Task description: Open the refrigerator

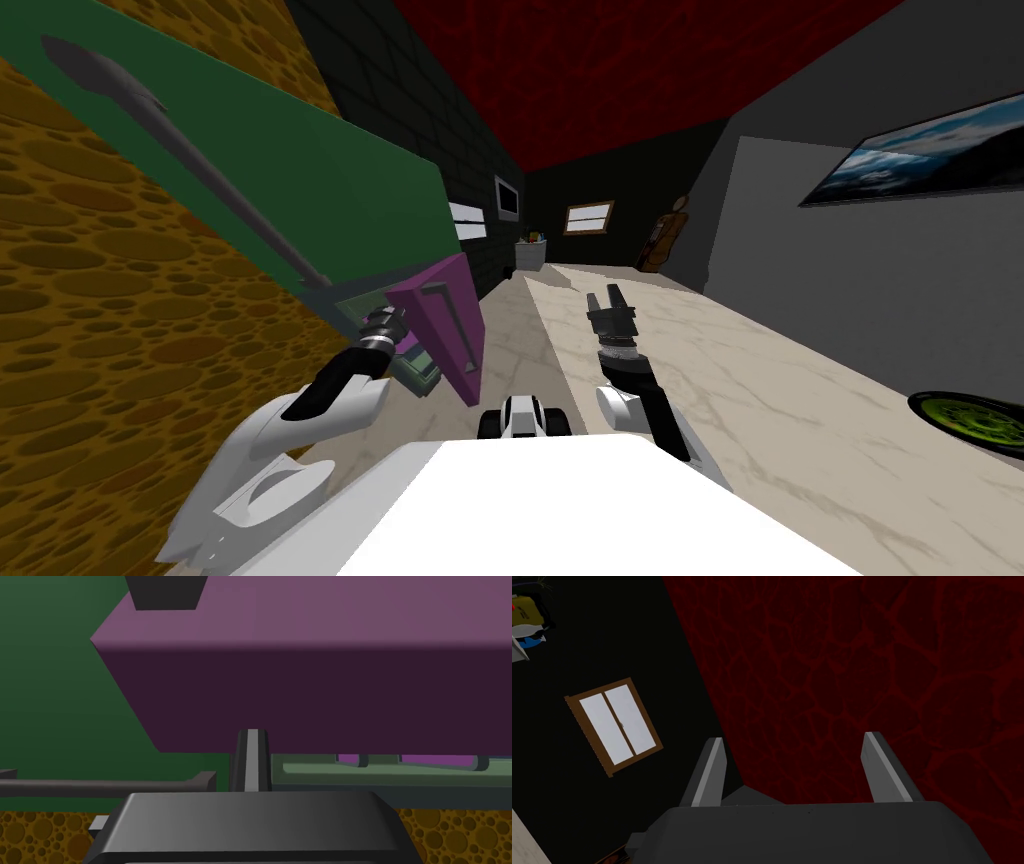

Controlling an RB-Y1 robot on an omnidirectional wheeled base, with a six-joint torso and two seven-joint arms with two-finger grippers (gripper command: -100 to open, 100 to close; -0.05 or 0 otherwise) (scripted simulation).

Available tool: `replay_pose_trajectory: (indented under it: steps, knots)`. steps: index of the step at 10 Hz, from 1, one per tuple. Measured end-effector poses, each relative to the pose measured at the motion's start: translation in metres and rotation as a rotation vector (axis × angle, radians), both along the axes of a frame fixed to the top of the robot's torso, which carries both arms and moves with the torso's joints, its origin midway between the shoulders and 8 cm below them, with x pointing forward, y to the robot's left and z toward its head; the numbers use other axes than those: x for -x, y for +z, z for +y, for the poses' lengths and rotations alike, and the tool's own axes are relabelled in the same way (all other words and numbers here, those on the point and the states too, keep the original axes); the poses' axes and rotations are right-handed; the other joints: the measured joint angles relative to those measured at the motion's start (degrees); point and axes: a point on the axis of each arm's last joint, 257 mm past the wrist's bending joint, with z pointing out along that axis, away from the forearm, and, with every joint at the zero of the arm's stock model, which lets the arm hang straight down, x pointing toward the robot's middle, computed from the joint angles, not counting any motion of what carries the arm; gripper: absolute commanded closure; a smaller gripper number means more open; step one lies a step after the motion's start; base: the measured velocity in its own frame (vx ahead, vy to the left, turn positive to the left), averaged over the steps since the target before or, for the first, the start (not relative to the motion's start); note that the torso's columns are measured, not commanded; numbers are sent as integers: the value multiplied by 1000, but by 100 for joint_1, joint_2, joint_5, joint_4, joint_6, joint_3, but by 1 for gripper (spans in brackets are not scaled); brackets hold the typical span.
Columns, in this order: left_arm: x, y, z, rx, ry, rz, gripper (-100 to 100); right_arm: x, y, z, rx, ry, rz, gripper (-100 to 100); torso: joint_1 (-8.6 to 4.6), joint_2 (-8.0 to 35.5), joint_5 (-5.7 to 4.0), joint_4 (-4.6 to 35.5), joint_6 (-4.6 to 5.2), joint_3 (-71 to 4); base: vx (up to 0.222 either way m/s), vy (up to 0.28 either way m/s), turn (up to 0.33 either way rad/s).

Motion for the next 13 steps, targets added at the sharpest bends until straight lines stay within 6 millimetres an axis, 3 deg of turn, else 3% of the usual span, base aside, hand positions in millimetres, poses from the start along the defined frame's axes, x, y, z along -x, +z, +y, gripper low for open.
replay_pose_trajectory:
  steps: [2,4,8,9,11,13]
  knots:
    - [3,-4,10,5,37,6,100,0,0,0,0,0,0,0,53,-20,-4,13,8,-19,125,-286,19]
    - [7,0,32,-3,99,-7,100,0,0,0,0,0,0,0,-15,-49,-28,2,32,-42,108,-406,21]
    - [28,22,69,-26,209,-64,100,0,0,0,0,0,0,0,61,37,18,9,-19,23,115,-345,6]
    - [29,23,70,-25,211,-69,-100,0,0,0,1,0,0,0,126,70,46,11,-33,51,25,-49,-14]
    - [25,17,75,-22,214,-54,-100,0,0,0,1,0,0,0,161,37,81,-12,-44,36,18,-20,3]
    - [21,3,81,-15,225,-30,-100,0,0,0,1,0,0,0,86,8,47,-14,-35,14,69,-27,-10]
